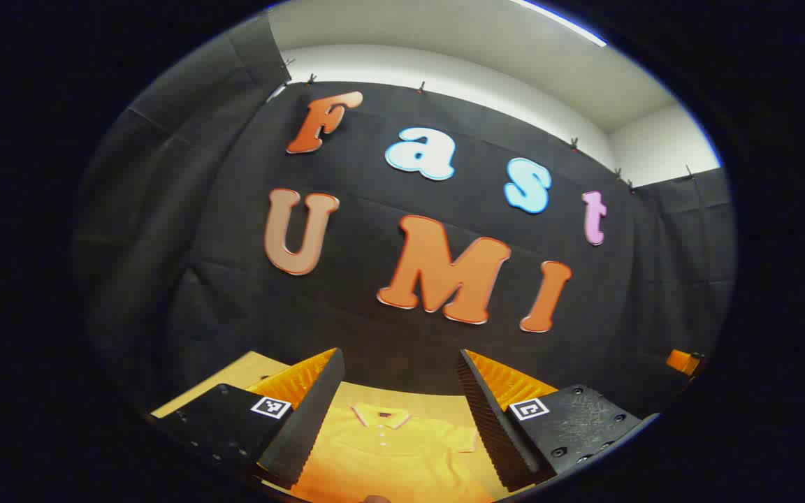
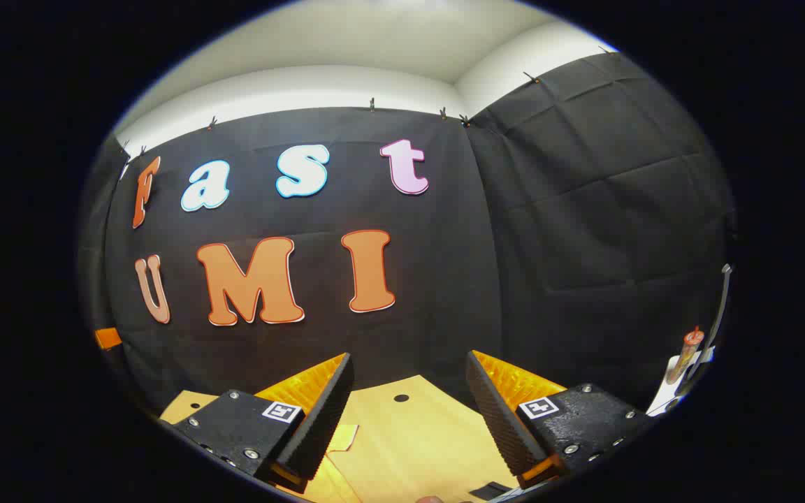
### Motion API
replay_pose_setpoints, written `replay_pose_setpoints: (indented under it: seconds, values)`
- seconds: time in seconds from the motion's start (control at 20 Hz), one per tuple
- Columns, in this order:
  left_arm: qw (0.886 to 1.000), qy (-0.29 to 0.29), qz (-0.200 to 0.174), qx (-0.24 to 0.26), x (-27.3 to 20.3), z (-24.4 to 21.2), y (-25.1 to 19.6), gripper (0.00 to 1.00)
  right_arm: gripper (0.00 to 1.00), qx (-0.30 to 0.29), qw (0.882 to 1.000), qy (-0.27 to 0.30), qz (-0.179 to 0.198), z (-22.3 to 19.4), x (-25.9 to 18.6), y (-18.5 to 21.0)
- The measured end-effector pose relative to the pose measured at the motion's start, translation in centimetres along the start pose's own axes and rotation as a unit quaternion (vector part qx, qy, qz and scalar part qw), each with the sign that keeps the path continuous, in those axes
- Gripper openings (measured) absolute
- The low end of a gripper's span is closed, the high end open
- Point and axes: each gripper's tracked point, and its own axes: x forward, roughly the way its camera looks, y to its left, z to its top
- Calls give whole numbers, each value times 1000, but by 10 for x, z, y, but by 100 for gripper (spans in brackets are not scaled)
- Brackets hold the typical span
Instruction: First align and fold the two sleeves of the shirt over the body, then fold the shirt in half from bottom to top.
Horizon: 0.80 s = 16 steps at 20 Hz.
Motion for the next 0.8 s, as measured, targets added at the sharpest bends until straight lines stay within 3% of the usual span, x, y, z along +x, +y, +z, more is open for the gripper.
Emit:
replay_pose_setpoints:
  seconds: [0.05,0.2,0.3,0.45,0.6,0.8]
  values:
    - [1000,2,23,9,4,-2,15,97,89,1,1000,12,0,-6,9,4]
    - [999,-8,42,-9,11,7,35,98,100,4,998,53,27,-25,51,23]
    - [998,-11,45,-45,16,9,43,98,98,3,996,69,54,-35,78,40]
    - [993,-43,105,-26,23,22,79,94,98,7,993,80,83,-43,111,60]
    - [993,-53,103,-10,33,22,78,97,98,28,987,126,98,-62,127,79]
    - [997,-22,67,-19,90,5,83,98,100,26,986,154,50,-86,130,84]
